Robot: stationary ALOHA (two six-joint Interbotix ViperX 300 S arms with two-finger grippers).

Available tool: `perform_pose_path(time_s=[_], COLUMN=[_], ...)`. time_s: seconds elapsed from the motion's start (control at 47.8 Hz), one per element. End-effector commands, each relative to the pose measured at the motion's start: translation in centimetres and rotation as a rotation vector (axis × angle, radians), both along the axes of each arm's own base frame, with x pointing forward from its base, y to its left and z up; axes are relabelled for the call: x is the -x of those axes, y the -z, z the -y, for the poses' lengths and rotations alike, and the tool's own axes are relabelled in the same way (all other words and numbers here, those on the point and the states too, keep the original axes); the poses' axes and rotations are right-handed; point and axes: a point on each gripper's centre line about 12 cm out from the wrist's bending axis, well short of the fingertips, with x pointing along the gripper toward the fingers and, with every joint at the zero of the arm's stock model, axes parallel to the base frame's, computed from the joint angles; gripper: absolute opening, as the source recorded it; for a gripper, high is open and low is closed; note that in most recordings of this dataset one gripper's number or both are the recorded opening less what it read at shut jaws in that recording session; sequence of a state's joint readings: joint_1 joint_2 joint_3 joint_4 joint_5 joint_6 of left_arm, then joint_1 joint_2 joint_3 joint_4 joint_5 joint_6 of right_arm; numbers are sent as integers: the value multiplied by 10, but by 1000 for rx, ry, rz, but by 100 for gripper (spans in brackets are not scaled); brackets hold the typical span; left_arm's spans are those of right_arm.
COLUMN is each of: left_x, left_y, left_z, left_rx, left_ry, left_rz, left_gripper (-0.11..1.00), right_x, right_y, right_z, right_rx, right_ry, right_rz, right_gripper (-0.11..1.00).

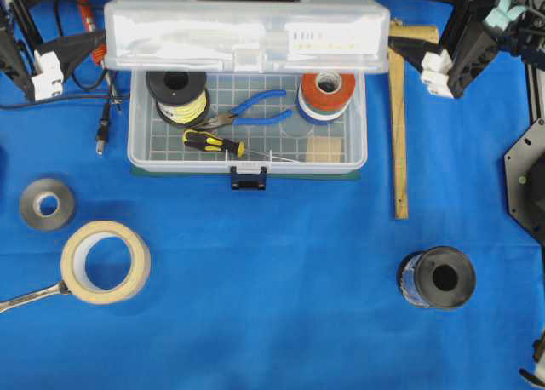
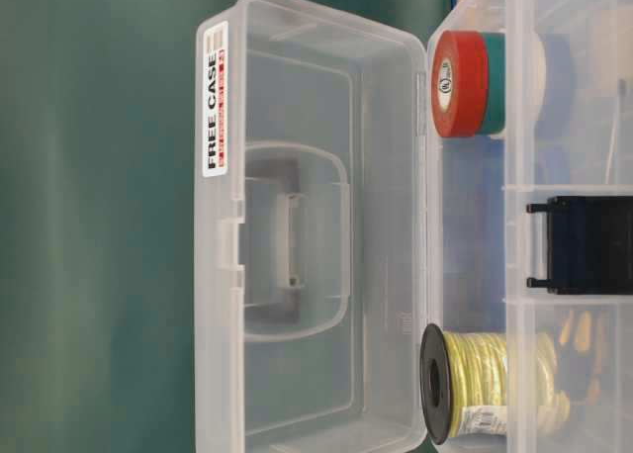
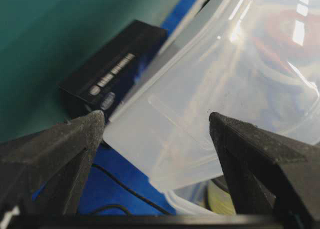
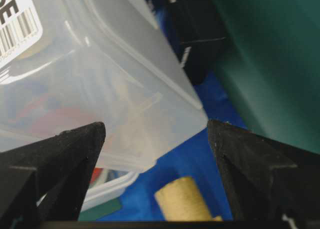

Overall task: Open the tool box with both arms.
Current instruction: 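Lift and swing the lid back away from the table with both grippers, then release the opened lid and raise both grippers away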

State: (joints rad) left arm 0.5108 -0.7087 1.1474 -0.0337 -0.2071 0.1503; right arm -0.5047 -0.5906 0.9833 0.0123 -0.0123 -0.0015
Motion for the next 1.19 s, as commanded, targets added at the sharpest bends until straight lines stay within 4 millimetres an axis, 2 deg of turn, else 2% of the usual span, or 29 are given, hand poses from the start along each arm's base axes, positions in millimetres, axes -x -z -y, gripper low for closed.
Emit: perform_pose_path(time_s=[0.0, 0.272, 0.816, 1.171], left_x=[-5, -4, -23, -17], left_y=[-13, -12, -3, -4], left_z=[-5, -24, -61, -81], left_rx=[-37, -60, -58, -54], left_ry=[-5, -69, -131, -194], left_rz=[37, 35, -41, -47], left_gripper=[85, 85, 85, 85], right_x=[-7, -1, 2, 1], right_y=[-23, -20, -13, -8], right_z=[8, 26, 62, 87], right_rx=[33, 29, 12, 2], right_ry=[15, 81, 185, 240], right_rz=[71, 58, 25, -2], right_gripper=[85, 85, 85, 85])
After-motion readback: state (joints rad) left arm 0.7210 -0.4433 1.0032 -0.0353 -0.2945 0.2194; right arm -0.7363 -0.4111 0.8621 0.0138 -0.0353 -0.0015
